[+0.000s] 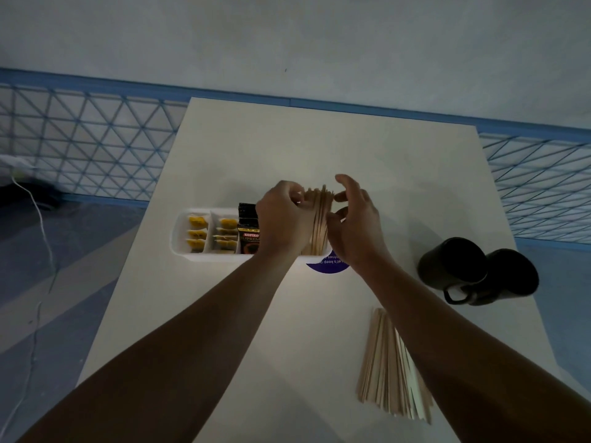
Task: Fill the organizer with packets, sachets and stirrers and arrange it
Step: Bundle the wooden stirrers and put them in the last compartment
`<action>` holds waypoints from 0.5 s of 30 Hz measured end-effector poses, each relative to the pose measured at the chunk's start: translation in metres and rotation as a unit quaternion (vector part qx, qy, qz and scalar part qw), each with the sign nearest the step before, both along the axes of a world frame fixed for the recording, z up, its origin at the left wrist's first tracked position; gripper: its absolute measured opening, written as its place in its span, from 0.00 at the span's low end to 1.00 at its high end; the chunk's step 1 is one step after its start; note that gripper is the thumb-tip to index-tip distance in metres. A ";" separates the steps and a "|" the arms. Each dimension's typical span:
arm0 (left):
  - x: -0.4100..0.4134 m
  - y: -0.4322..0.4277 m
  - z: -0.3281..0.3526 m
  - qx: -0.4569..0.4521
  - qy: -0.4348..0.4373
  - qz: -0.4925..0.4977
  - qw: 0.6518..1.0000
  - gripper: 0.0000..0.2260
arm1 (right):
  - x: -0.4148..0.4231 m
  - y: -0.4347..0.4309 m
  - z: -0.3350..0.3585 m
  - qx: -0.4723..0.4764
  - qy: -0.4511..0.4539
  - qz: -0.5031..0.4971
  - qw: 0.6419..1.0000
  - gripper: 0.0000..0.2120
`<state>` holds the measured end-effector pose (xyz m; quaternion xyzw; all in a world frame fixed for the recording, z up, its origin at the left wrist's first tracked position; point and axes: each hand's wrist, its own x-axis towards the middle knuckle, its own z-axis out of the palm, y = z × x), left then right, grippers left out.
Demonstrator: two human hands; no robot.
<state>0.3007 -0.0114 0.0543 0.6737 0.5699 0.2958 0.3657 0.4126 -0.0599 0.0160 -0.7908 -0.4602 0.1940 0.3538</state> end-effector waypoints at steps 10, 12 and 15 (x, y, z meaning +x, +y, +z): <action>0.000 0.017 0.014 -0.057 0.092 -0.129 0.986 0.05 | -0.001 0.008 0.000 -0.052 -0.055 0.092 0.993 0.26; 0.001 0.017 0.012 -0.065 0.087 -0.134 0.985 0.06 | 0.001 0.008 0.000 -0.054 -0.058 0.094 0.992 0.27; 0.002 0.015 0.013 -0.063 0.078 -0.134 0.986 0.04 | 0.005 0.005 -0.001 -0.065 -0.055 0.094 0.992 0.29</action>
